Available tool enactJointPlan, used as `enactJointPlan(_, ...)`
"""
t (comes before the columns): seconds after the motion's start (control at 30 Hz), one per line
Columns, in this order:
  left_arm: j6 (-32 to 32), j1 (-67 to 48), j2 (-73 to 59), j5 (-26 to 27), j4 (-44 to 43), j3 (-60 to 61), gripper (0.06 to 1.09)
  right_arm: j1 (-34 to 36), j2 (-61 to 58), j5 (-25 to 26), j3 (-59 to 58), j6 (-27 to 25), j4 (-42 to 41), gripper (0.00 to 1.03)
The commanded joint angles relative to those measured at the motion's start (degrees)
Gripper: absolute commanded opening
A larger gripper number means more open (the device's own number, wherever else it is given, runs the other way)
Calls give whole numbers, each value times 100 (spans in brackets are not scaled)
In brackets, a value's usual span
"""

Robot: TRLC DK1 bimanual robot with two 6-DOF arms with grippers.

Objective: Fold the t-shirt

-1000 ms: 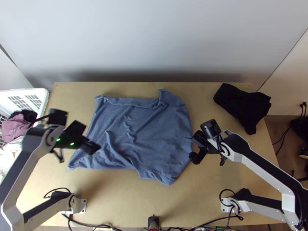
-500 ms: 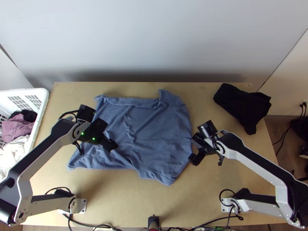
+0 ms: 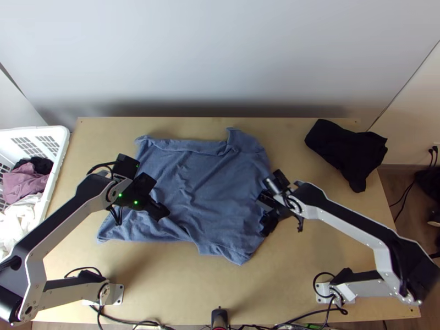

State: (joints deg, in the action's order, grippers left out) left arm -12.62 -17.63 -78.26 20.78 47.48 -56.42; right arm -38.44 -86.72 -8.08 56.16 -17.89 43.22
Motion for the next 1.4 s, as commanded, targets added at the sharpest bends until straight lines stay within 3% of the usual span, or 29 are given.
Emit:
enactJointPlan(0.0,-12,-4,188,-47,-2,193,102,-41,-530,-142,730,-180,116,3)
enactJointPlan(0.27,-3,14,443,-91,42,448,102,-68,-970,-150,1784,-408,107,3)
enactJointPlan(0.63,93,-13,856,-118,165,694,102,-621,-2728,-194,3735,-531,169,3)
enactJointPlan(0.93,111,-21,926,-118,156,800,102,-753,-3835,-440,4729,-118,222,3)
enactJointPlan(1.03,93,-21,918,-126,156,800,102,-832,-3598,-511,4667,14,310,27)
enactJointPlan(1.17,85,-48,847,-118,86,800,102,-771,-2930,-511,4333,128,336,90)
enactJointPlan(1.2,93,-74,830,-118,50,791,102,-700,-2736,-511,4219,128,362,99)
enactJointPlan(1.37,120,-180,733,-118,-20,729,102,-164,-1638,-502,3331,93,389,99)
